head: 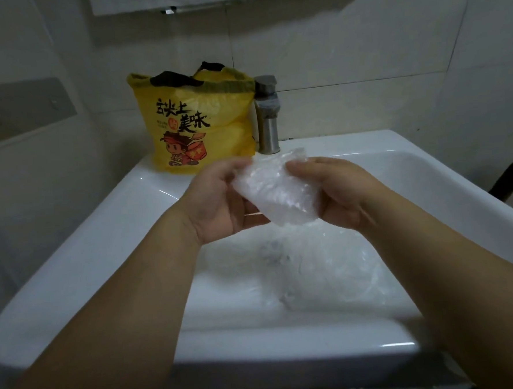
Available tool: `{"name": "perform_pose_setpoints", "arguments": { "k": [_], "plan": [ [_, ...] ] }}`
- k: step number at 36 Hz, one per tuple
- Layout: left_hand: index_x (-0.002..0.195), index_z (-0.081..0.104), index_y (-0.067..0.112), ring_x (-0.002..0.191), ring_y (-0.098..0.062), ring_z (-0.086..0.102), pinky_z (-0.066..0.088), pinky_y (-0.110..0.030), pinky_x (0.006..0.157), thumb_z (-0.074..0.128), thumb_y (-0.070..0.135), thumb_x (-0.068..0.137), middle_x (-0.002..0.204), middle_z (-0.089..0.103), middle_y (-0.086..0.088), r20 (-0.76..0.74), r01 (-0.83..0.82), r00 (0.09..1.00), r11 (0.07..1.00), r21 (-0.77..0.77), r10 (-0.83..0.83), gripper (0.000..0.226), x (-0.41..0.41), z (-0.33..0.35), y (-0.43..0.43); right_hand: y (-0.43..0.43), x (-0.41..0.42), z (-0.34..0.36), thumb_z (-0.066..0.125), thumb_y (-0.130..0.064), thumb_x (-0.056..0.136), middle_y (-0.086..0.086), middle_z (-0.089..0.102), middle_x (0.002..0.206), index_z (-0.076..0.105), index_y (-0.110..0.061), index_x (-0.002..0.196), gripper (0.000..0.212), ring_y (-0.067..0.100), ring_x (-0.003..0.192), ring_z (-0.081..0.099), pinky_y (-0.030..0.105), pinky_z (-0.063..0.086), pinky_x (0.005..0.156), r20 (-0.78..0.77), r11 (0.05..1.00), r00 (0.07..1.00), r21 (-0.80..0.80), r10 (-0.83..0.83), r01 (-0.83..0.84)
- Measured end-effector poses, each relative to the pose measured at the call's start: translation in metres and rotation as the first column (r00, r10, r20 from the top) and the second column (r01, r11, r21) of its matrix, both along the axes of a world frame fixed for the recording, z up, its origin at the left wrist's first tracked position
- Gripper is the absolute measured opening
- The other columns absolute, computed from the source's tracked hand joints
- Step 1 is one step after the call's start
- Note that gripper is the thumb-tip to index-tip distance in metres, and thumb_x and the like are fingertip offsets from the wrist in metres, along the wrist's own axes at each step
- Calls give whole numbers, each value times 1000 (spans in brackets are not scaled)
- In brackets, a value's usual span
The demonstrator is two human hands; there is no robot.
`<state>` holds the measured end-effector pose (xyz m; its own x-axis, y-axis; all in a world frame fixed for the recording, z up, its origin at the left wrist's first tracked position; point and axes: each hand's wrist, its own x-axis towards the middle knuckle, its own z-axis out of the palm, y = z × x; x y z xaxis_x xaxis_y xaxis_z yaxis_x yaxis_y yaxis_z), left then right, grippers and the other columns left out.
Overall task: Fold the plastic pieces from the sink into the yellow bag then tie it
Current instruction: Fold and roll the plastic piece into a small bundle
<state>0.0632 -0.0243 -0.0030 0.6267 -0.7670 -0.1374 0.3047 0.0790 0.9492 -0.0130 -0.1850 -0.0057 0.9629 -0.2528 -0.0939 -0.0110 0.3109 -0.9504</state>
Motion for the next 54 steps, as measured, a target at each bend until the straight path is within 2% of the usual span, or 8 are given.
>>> {"name": "perform_pose_setpoints", "arguments": {
  "k": [3, 9, 16, 20, 27, 38, 47, 54],
  "plan": [
    [129, 58, 6, 117, -32, 60, 51, -44, 97, 83, 58, 53, 127, 63, -18, -29, 6, 1000, 997, -78, -8, 95, 1, 0, -2, 1, -1, 0, 67, -9, 87, 13, 72, 94, 63, -2, 98, 13, 27, 83, 72, 34, 59, 71, 93, 985, 982, -28, -166, 169],
    [130, 53, 0, 108, -25, 65, 57, -31, 85, 62, 3, 85, 122, 65, -17, 87, -191, 978, 981, -9, 191, 46, -1, -13, -18, 6, -2, 1, 64, -6, 88, 17, 68, 100, 60, 2, 109, 23, 30, 90, 69, 38, 59, 79, 150, 970, 962, -48, -227, 237],
    [128, 55, -1, 113, -30, 63, 57, -33, 87, 59, -2, 88, 122, 65, -19, 124, -272, 953, 961, -45, 276, 40, 6, -8, -12, -2, -7, 4, 53, -15, 94, 18, 68, 108, 53, -7, 118, 24, 27, 80, 72, 35, 60, 63, -71, 980, 994, 184, 85, -71],
    [128, 55, 0, 107, -27, 65, 58, -31, 83, 58, -1, 89, 121, 65, -18, 148, -251, 957, 968, -13, 250, 40, 6, -8, -10, 1, -4, 3, 53, -4, 92, 16, 61, 120, 45, -8, 137, 46, 24, 72, 70, 31, 57, 57, -63, 993, 996, 104, 63, -56],
    [126, 56, 11, 106, -25, 66, 58, -36, 85, 63, 15, 91, 119, 67, -12, 244, -213, 952, 972, 100, 184, 35, 1, -15, -15, 2, 0, -5, 59, -3, 91, 13, 48, 128, 30, -36, 143, 68, 34, 101, 61, 44, 57, 85, 70, 929, 992, -348, -109, 127],
    [119, 44, 25, 91, -23, 68, 57, -33, 80, 63, -5, 88, 103, 71, -16, 381, -329, 861, 940, -91, 338, 47, 2, -14, -17, -1, 1, 1, 43, 2, 94, 13, 40, 130, 31, -19, 144, 56, 35, 101, 60, 42, 57, 69, 52, 981, 987, 131, -151, 144],
    [83, 72, 27, 87, -19, 64, 55, -28, 80, 57, -6, 91, 91, 69, 2, 511, -293, 798, 947, -133, 319, 38, -2, -17, -16, 1, -3, 3, 35, 9, 94, 12, 53, 86, 46, -15, 76, 31, 25, 67, 56, 32, 55, 54, 132, 986, 978, -12, -161, 164],
    [95, 71, 27, 90, -21, 60, 56, -23, 80, 62, -3, 89, 104, 69, 2, 562, -343, 763, 937, -64, 318, 32, -3, -15, -13, 3, -2, 4, 49, -1, 93, 14, 66, 95, 68, -5, 90, 19, 27, 79, 66, 41, 58, 74, 102, 979, 978, -80, -179, 188]
  ]
}}
